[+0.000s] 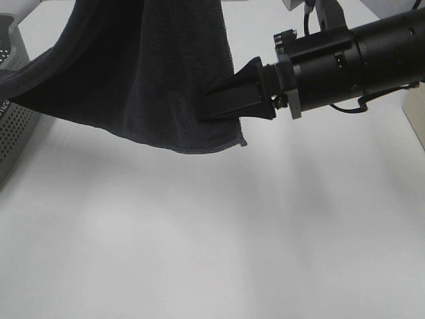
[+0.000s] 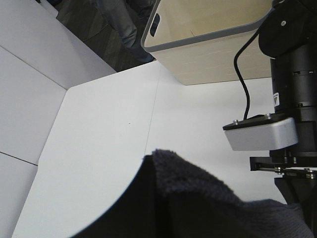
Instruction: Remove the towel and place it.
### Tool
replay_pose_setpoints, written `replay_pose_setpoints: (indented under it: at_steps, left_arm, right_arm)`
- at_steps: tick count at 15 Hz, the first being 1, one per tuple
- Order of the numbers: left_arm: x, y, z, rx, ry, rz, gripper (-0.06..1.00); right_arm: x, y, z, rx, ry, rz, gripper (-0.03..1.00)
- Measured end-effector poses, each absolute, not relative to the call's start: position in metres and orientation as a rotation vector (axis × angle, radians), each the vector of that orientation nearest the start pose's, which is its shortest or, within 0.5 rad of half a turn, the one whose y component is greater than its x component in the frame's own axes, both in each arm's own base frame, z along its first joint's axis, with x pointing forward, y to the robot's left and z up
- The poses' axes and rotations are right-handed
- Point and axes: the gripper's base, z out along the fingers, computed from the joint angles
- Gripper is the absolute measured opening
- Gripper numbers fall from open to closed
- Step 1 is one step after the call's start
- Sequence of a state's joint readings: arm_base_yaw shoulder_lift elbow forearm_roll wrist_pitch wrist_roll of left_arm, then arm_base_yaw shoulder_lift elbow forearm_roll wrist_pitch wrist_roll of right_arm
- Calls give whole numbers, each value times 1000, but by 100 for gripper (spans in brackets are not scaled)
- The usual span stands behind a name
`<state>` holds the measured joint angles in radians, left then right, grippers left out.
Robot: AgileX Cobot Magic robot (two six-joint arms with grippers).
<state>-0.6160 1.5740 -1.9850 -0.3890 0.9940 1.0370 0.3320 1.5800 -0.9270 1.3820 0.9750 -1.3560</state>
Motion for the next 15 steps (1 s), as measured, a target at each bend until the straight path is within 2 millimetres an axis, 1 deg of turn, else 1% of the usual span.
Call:
replay_pose_setpoints:
  at_steps: [1,2,3,4,6,8,9,11,13,15]
  left_arm:
    - [250,-212,506,1465,1377,-201,0]
    - [250,-212,506,1451,1394,-215,0]
    - [250,-212,506,1422,1426,-243,0]
    - [250,-212,506,1342,1510,-310,0]
    - [252,-211,505,1261,1594,-349,0]
    - [255,-207,504,1149,1701,-359,0]
    - [258,-204,503,1106,1739,-333,0]
    - [263,-198,502,1075,1767,-229,0]
    - [268,-194,501,1069,1762,-149,0]
    - [278,-197,497,1059,1741,-100,0]
  right_arm:
    - [264,168,257,-899,2124,1235,2]
    - [266,169,260,-892,2143,1230,2]
    - [270,168,267,-891,2188,1194,2]
    - [278,167,284,-871,2255,1139,2]
    - [282,166,298,-849,2317,1099,2]
    - [287,161,315,-835,2428,991,2]
    - [289,157,326,-836,2476,915,2]
    - [293,147,350,-815,2549,723,2]
    - [300,140,381,-753,2511,574,2]
    - [309,134,412,-705,2434,449,2]
